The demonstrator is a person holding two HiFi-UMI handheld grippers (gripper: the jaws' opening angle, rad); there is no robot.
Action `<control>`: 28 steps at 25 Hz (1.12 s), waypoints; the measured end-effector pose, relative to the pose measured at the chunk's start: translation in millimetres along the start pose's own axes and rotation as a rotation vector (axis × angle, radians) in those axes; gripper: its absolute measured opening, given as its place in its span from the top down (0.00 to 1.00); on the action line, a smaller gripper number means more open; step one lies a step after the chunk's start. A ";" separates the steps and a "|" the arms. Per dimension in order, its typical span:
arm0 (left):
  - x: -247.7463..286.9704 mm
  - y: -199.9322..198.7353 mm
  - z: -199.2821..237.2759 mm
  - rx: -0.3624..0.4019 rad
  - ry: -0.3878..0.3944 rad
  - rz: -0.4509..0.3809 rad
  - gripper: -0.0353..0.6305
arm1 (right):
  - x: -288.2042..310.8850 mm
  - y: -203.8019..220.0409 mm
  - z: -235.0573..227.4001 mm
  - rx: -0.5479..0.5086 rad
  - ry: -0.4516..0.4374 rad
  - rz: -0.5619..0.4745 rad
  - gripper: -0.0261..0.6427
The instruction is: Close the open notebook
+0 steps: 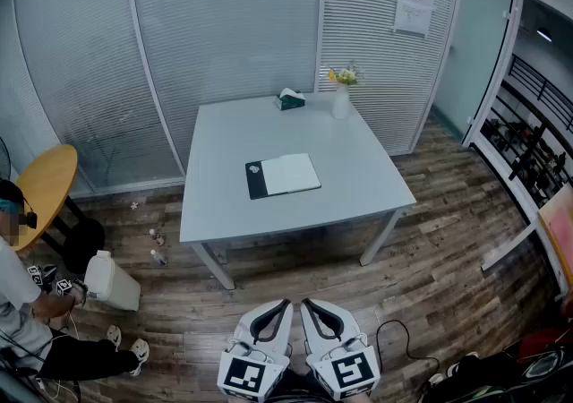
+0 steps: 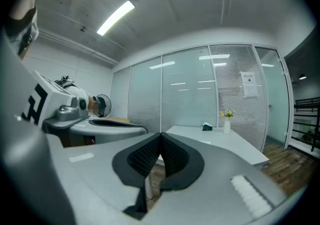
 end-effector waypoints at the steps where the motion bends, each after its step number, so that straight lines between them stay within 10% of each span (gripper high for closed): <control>1: 1.1 -1.8 0.4 -0.003 -0.002 -0.009 0.94 | -0.5 -1.5 -1.7 0.002 0.005 -0.011 0.96; 28: 0.3 10.0 34.0 -0.007 -0.007 -0.010 0.81 | 25.0 7.0 2.7 0.056 -0.004 0.010 0.86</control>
Point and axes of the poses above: the fingertips, and each gripper's own axes: x forward along the fingers, z to its left, y out of its underside, the point moved 6 cm from there along -x, backward along the fingers
